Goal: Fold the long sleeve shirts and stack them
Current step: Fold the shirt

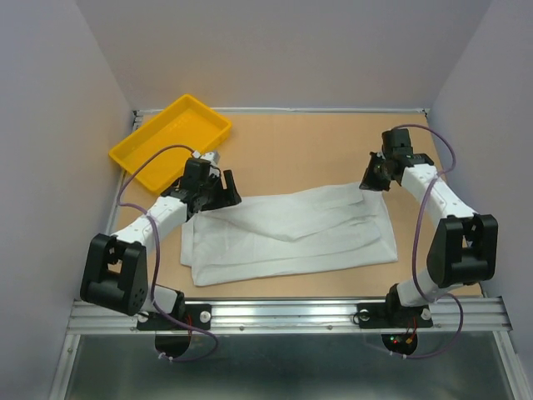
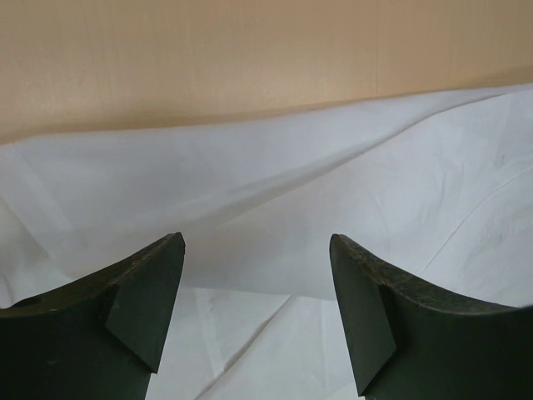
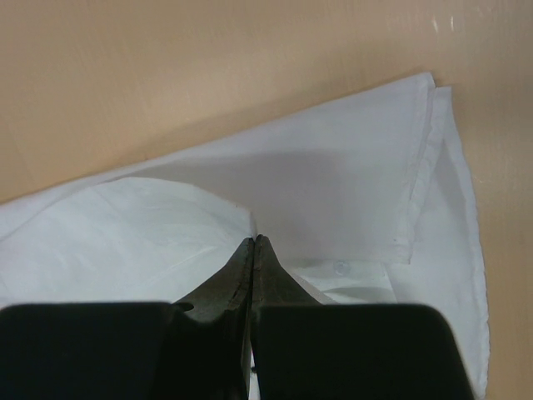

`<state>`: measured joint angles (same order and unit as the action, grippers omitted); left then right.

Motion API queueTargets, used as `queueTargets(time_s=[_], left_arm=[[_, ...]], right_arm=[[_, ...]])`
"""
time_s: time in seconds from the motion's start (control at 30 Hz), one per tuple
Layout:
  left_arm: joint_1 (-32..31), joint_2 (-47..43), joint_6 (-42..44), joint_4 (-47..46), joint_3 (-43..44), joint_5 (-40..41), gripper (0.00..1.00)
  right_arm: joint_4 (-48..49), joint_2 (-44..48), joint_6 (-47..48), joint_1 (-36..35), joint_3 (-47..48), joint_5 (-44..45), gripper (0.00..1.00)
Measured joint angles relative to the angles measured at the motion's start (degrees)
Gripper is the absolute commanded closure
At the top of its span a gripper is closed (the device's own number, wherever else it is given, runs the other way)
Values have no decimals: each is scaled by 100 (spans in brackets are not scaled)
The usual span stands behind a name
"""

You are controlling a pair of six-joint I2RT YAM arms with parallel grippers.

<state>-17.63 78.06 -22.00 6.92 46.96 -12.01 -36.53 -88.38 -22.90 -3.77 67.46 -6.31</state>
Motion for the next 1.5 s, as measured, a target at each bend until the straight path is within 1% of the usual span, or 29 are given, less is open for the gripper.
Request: queueTargets(time_s=[0.2,0.33,0.5,0.63,0.77,1.0,1.1,1.3,1.5], left_arm=[[2,455,-109,17,-2,184,19],[2,483,-87,13,-2,256,19],[2,586,72,48,2,459,19],[2,704,210,105,7,540,19],[2,717,323,146,39,564,19],[2,717,442,153,81,586,18],[2,717,468,153,81,586,18],[2,717,498,157,81,590,18],[0,682,514,179,81,605,18]], right_arm=[[31,96,-142,2,-271,24,100],[-341,232,-208,4,-345,46,99],[-815,629,-221,4,-330,48,99],[-1250,780,-225,7,-94,-2,99],[-1453,789,-240,7,223,-20,99],[-1473,730,-236,4,264,243,99],[-1353,621,-234,4,66,420,99],[-1121,55,-225,4,-282,881,99],[-925,-90,-149,4,-275,1292,100]])
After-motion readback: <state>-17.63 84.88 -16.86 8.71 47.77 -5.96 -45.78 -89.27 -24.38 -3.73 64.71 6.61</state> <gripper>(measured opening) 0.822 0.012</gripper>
